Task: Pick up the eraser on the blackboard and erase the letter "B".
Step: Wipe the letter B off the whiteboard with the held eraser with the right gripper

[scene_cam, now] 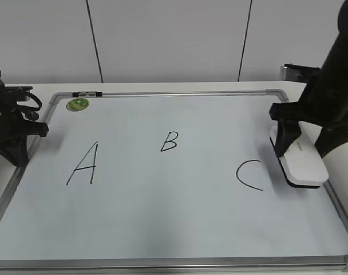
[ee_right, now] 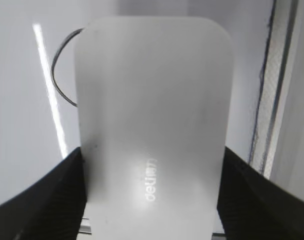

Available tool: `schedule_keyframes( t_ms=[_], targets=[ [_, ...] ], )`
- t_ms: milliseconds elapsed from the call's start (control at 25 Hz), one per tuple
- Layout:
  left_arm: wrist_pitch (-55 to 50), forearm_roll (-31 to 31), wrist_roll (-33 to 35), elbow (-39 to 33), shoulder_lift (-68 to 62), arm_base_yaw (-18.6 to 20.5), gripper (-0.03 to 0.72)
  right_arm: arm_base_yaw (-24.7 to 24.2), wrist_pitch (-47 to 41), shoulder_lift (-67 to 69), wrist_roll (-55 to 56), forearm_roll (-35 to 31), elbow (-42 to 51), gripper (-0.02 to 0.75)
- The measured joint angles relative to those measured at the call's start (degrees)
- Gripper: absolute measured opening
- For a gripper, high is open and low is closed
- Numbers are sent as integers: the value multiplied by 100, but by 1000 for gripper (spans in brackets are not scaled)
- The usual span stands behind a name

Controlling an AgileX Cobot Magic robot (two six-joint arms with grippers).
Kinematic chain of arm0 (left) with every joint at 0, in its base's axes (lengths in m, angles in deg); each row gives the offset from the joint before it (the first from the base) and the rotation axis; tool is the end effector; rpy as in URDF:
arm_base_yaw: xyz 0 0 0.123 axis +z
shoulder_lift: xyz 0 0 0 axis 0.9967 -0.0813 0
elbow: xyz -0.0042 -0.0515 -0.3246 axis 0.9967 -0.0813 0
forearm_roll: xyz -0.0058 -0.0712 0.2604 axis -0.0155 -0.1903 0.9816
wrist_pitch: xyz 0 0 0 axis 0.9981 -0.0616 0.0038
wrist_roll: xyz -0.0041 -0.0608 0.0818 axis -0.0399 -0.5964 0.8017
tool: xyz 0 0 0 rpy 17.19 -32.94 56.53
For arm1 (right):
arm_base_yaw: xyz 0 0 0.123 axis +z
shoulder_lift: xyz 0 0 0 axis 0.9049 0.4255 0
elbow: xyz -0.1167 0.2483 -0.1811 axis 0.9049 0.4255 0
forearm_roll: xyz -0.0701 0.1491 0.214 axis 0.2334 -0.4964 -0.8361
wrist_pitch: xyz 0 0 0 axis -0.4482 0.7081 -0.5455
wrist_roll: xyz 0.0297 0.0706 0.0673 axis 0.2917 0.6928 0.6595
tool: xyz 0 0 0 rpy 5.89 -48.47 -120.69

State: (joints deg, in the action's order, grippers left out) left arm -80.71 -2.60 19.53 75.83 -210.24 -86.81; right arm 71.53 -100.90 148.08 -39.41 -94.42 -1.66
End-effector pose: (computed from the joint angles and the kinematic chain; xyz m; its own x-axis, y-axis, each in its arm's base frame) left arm 0.4467 -0.0136 0.1443 -0.9963 -0.0822 -0.0254 -0.0816 0.9964 -0.0235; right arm 0.3888 0.0629 0.2341 -0.9999 -0.0126 0.0093 -0.0109 0.9861 0.1659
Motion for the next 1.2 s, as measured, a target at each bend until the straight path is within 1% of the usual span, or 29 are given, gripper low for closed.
schedule_keyframes(
  t_ms=[80,280,480,760,1000,1200],
  targets=[
    [0,0,0,0,0,0,25,86,-178,278,0,0,-395,531],
    [0,0,9,0,0,0,25,312,-225,946,-4,0,-1303,531],
    [0,-7,9,2,0,0,25,667,-238,1403,-14,21,-1972,531],
    [0,-7,9,2,0,0,25,1050,-274,1827,-14,21,-2568,529],
    [-10,-7,9,2,0,0,25,1233,-298,2026,-18,21,-2899,530],
    [-10,-7,9,2,0,0,25,1278,-311,2304,-40,2,-3459,529]
  ],
)
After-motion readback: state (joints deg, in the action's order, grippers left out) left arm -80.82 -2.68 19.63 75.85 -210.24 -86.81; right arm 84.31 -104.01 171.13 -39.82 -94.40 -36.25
